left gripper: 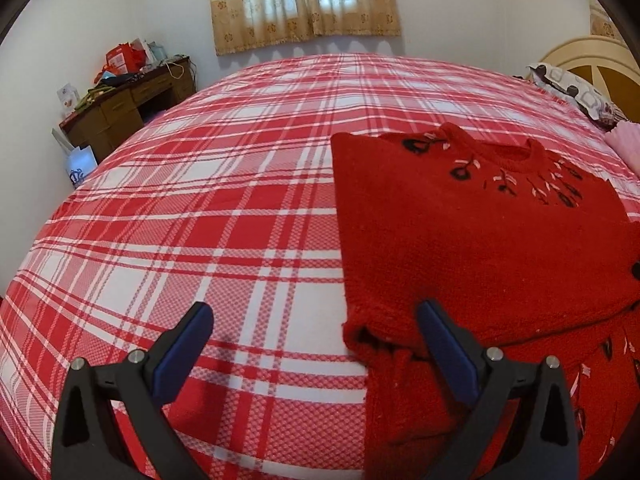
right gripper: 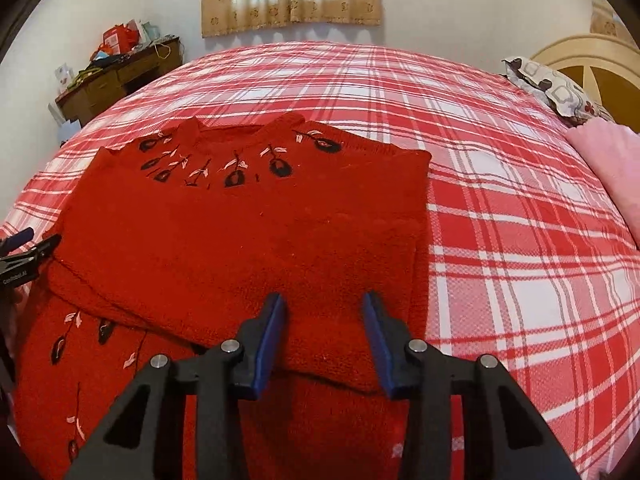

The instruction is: Fold small clothes

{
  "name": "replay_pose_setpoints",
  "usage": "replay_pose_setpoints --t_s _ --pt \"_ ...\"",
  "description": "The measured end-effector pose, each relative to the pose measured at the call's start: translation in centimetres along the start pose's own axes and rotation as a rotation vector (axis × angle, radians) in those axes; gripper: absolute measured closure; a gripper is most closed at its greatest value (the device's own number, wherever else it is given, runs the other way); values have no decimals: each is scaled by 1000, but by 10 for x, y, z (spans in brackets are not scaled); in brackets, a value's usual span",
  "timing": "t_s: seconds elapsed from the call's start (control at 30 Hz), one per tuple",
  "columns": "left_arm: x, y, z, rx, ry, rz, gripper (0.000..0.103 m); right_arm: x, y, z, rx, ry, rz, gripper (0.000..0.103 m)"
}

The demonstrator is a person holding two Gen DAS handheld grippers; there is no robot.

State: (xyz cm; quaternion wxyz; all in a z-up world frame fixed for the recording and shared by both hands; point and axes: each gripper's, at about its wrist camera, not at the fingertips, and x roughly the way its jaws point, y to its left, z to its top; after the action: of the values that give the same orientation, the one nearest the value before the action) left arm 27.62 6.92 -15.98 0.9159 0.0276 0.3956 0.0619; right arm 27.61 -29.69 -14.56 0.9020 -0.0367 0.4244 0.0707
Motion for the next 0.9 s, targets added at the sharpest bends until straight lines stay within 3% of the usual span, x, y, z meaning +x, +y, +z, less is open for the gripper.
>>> replay_pose_setpoints --t_s 0.53,0.63,0.9 --pt "3 3 -1 -20 12 -29 0 1 4 5 0 -11 -12 58" --pt "2 5 0 -34 19 -48 0 -10 7 2 5 -30 7 53" --pt "-32 6 -11 -32 -3 -93 0 -38 10 -12 24 -56 48 50"
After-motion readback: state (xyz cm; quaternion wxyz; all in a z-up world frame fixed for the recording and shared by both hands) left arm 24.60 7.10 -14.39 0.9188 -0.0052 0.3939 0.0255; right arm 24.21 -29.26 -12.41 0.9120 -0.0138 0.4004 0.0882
